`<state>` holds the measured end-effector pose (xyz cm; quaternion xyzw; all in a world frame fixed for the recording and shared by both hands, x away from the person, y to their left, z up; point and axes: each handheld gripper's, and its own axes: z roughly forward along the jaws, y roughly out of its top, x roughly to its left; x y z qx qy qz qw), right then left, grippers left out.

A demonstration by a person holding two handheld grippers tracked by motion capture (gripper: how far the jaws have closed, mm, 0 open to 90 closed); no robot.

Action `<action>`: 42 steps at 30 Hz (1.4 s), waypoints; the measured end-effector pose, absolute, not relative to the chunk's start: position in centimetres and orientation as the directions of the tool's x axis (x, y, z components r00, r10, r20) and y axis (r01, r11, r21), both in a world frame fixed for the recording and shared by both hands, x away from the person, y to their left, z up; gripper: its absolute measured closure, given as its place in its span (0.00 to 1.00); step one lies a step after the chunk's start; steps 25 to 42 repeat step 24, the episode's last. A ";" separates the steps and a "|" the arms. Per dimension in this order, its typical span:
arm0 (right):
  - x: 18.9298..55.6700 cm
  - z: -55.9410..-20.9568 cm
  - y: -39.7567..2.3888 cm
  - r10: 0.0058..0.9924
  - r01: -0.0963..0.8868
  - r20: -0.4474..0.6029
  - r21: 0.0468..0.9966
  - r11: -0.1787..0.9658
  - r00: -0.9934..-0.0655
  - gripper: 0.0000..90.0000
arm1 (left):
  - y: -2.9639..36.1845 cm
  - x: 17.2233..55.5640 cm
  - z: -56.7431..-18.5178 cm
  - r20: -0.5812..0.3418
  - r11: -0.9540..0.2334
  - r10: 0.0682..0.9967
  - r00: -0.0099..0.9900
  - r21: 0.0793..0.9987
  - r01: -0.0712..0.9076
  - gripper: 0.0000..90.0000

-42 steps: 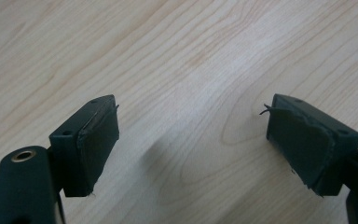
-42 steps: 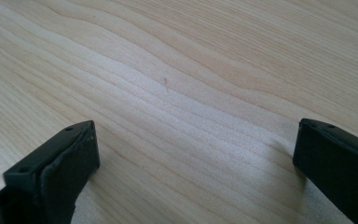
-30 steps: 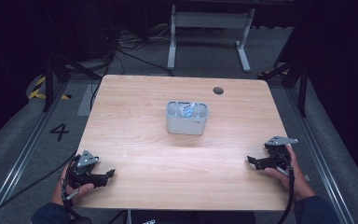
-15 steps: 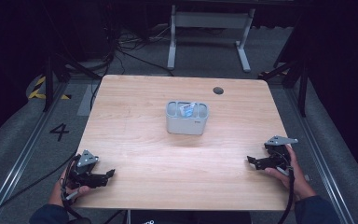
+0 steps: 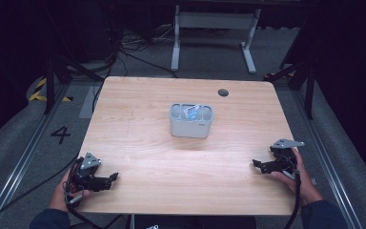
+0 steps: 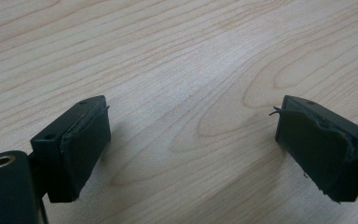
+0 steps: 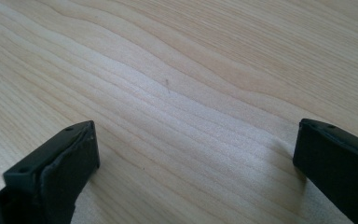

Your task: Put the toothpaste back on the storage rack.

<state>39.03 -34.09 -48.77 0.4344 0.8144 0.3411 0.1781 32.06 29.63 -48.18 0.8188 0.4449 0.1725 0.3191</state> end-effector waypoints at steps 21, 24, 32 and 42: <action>39.0 -48.8 -34.1 0.828 0.585 0.007 0.711 0.391 -0.561 0.00 | 29.6 32.1 -48.2 -0.005 -0.396 0.840 0.543 0.677 0.620 0.11; 39.0 -48.8 -34.1 0.828 0.586 0.007 0.710 0.390 -0.561 0.00 | 29.6 32.1 -48.2 -0.006 -0.397 0.839 0.544 0.677 0.619 0.11; 39.0 -48.8 -34.1 0.828 0.586 0.007 0.710 0.390 -0.561 0.00 | 29.6 32.1 -48.2 -0.006 -0.397 0.839 0.544 0.677 0.619 0.11; 39.0 -48.8 -34.1 0.828 0.586 0.007 0.710 0.390 -0.561 0.00 | 29.6 32.1 -48.2 -0.006 -0.397 0.839 0.544 0.677 0.619 0.11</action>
